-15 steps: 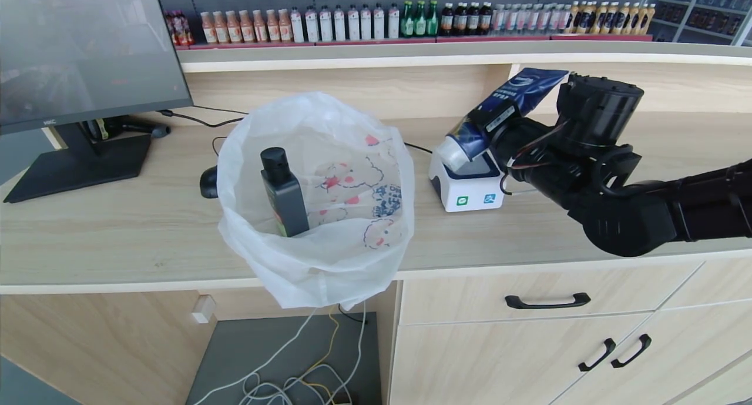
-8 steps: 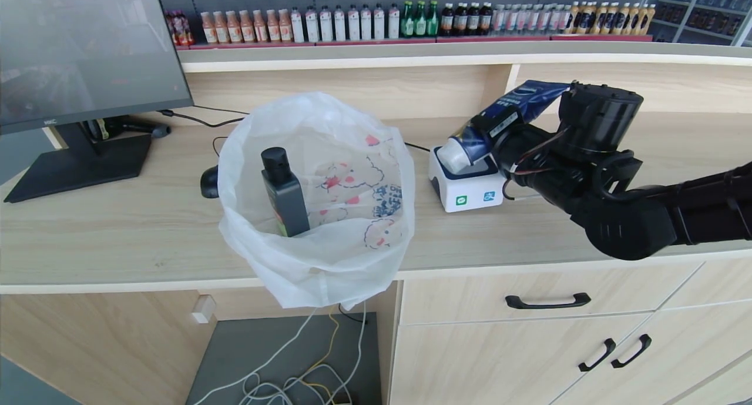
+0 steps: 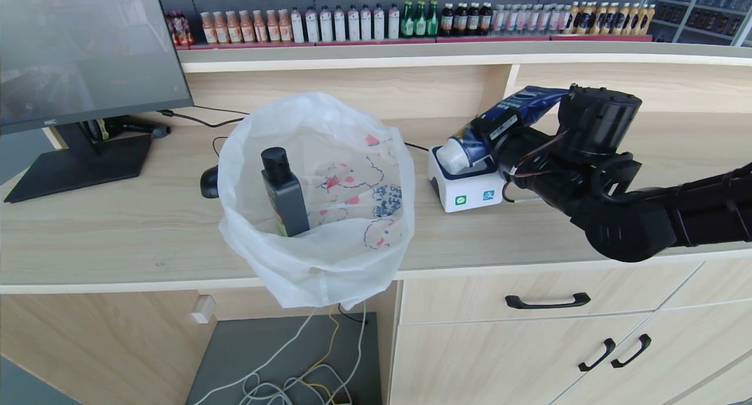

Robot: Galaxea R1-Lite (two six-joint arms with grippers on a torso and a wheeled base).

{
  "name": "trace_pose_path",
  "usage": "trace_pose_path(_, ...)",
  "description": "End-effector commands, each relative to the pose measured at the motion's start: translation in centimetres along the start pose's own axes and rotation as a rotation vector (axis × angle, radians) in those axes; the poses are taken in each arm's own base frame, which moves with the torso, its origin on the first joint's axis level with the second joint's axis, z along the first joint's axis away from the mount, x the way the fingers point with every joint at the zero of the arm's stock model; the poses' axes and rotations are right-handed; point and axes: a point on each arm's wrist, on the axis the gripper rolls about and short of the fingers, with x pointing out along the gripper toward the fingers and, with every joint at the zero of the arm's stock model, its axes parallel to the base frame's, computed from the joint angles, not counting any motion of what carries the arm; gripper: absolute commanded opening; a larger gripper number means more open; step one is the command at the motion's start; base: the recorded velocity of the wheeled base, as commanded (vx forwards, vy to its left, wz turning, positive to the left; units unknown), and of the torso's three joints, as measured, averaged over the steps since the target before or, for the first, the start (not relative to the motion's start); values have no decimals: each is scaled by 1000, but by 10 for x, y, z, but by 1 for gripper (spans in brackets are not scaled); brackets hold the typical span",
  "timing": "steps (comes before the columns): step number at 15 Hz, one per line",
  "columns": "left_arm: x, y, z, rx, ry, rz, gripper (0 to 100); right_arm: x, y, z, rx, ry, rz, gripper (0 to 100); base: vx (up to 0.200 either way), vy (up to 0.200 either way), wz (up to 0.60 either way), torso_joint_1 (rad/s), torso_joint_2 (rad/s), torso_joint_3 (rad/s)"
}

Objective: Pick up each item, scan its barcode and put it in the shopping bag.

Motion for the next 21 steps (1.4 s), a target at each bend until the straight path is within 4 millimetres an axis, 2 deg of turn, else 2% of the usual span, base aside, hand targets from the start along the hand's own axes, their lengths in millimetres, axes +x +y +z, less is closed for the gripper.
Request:
trace_pose_path(1,0,0,0,0,0,-1,100,0,0,-1,-1,3,-1,0,0,0,0,0,0,0)
trace_pose_path(17,0,0,0,0,0,1,100,1,1,-2,16,3,5,0,0,0,0,0,0,0)
trace_pose_path(21,0,0,0,0,0,1,100,-1,22,13,22,-42,65,0,0,0,0,0,0,0)
